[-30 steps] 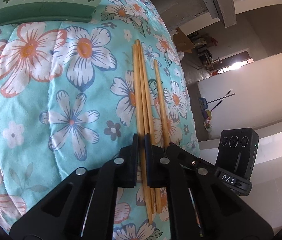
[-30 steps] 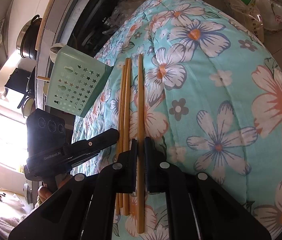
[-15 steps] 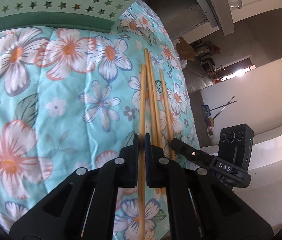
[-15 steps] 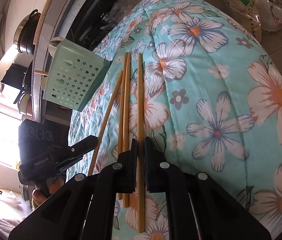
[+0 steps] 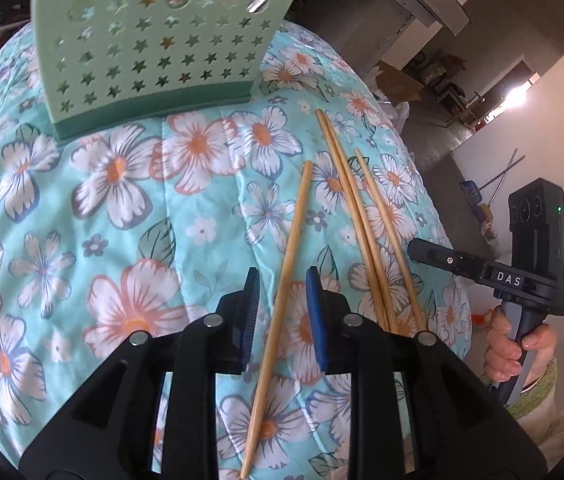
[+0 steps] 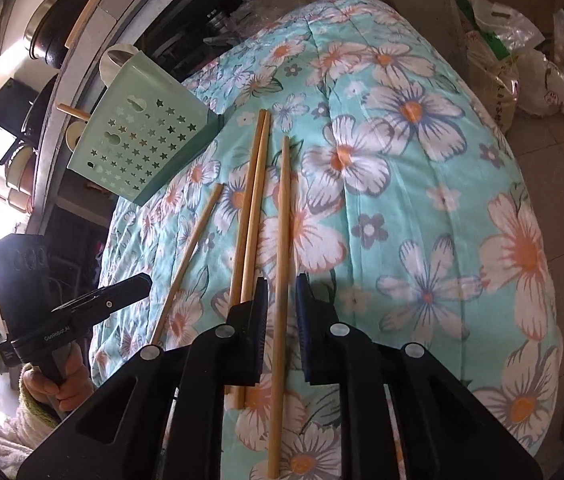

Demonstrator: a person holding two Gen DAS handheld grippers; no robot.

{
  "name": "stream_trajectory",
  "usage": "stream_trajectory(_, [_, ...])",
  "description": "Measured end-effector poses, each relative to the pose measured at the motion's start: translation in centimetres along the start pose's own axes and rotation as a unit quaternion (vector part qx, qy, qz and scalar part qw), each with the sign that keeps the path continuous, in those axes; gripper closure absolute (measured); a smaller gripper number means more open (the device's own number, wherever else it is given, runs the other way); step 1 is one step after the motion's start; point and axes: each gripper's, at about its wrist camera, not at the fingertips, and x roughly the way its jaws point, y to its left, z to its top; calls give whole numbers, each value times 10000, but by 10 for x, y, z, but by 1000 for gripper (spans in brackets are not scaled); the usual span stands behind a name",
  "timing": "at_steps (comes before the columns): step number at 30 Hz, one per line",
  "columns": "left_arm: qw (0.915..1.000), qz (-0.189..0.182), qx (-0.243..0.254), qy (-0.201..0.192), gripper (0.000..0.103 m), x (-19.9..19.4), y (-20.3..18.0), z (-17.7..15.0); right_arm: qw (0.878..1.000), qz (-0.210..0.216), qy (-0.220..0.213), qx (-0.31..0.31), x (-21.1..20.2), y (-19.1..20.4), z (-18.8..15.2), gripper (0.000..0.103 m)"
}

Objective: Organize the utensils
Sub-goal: 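Lift both chopsticks up toward the mint-green holder with both tools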

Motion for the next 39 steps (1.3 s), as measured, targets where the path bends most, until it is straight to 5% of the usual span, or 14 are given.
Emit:
stream_trajectory(12, [9885, 810, 1242, 300, 79, 54, -43, 46, 9979, -412, 16, -503, 28, 14, 46, 86])
stream_trajectory(28, [9844, 1092, 1301, 463, 81, 82, -43, 62, 9951, -694, 75, -698, 63, 17, 72, 92])
stream_trajectory(33, [9842, 1196, 1243, 389, 97, 83, -43, 61, 9962, -674, -36, -542, 58, 16, 71, 96])
stream_trajectory(39, [9896, 1035, 952, 287, 97, 70, -34, 63, 9972, -561, -226, -432, 37, 21, 68, 96])
